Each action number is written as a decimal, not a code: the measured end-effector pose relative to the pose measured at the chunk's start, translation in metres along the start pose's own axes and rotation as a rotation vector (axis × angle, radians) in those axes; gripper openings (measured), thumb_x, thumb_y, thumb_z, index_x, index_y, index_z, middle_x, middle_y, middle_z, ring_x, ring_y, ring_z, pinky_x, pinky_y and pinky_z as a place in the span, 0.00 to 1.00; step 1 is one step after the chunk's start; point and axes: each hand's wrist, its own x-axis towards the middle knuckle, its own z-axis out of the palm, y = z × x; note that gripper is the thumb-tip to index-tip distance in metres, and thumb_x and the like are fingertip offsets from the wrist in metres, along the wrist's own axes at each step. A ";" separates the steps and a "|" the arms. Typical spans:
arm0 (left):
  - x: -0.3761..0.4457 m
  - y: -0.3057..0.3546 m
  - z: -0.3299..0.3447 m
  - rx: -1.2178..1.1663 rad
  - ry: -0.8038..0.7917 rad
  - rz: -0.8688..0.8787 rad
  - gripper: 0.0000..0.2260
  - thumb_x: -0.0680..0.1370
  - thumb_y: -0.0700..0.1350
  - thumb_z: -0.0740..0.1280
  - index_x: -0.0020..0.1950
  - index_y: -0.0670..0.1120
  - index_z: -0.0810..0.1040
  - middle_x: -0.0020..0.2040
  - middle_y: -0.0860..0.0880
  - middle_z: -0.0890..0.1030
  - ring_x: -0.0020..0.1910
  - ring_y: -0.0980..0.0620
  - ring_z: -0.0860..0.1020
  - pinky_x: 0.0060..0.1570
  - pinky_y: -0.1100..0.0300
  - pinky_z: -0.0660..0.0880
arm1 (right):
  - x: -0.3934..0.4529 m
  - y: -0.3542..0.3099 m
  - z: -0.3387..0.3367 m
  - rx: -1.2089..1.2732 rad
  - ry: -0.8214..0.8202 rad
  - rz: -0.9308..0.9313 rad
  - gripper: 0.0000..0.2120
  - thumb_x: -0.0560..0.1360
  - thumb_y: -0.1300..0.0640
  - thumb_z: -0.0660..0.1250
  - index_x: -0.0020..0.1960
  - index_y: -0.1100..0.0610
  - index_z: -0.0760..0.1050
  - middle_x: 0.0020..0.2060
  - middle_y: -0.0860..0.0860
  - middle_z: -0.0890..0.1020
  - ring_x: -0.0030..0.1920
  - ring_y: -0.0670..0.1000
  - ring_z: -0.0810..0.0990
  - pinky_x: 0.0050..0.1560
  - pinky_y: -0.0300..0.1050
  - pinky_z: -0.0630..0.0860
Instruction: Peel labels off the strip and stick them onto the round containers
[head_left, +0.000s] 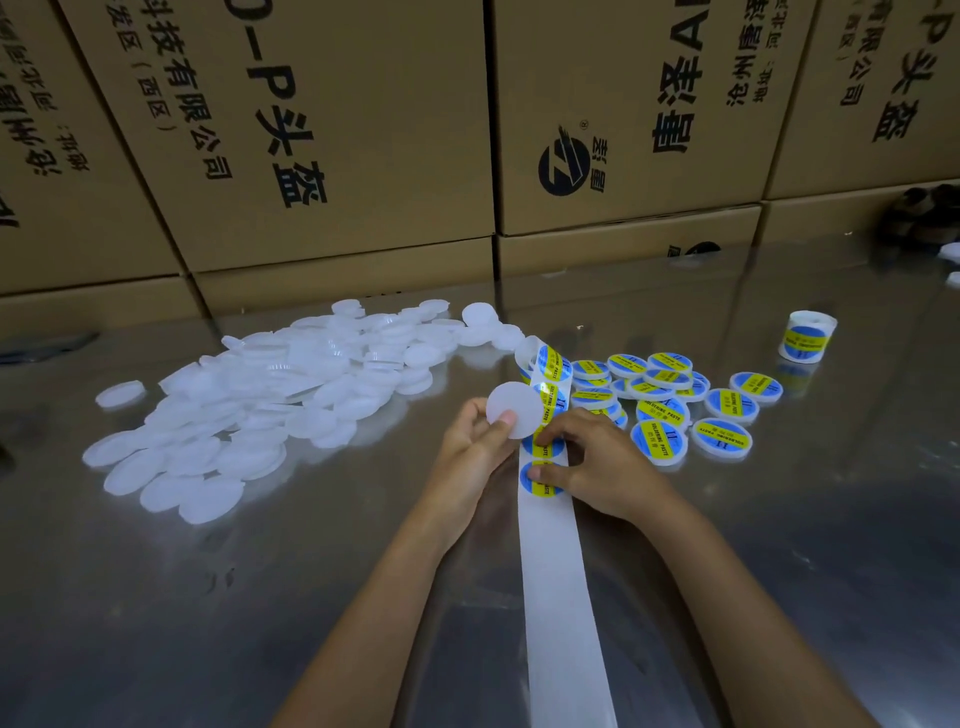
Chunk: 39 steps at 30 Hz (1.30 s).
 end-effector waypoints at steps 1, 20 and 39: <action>0.001 -0.001 0.001 0.059 -0.006 0.012 0.04 0.84 0.38 0.61 0.58 0.40 0.71 0.58 0.38 0.82 0.57 0.41 0.83 0.66 0.41 0.73 | 0.000 0.000 0.000 -0.007 0.006 -0.005 0.16 0.69 0.50 0.78 0.52 0.54 0.80 0.48 0.44 0.77 0.50 0.48 0.72 0.50 0.40 0.69; 0.006 -0.002 -0.001 0.374 0.021 -0.002 0.07 0.85 0.41 0.57 0.61 0.41 0.68 0.62 0.40 0.80 0.55 0.45 0.84 0.62 0.46 0.76 | 0.001 -0.015 -0.004 0.343 0.136 0.118 0.07 0.69 0.61 0.78 0.42 0.57 0.81 0.39 0.45 0.79 0.43 0.47 0.75 0.44 0.32 0.71; -0.013 0.019 -0.006 -0.135 -0.097 0.004 0.11 0.82 0.40 0.64 0.63 0.39 0.80 0.56 0.42 0.85 0.57 0.48 0.84 0.53 0.59 0.80 | -0.004 -0.052 -0.014 0.916 0.307 0.075 0.12 0.73 0.72 0.70 0.48 0.57 0.74 0.48 0.58 0.84 0.46 0.48 0.83 0.47 0.41 0.81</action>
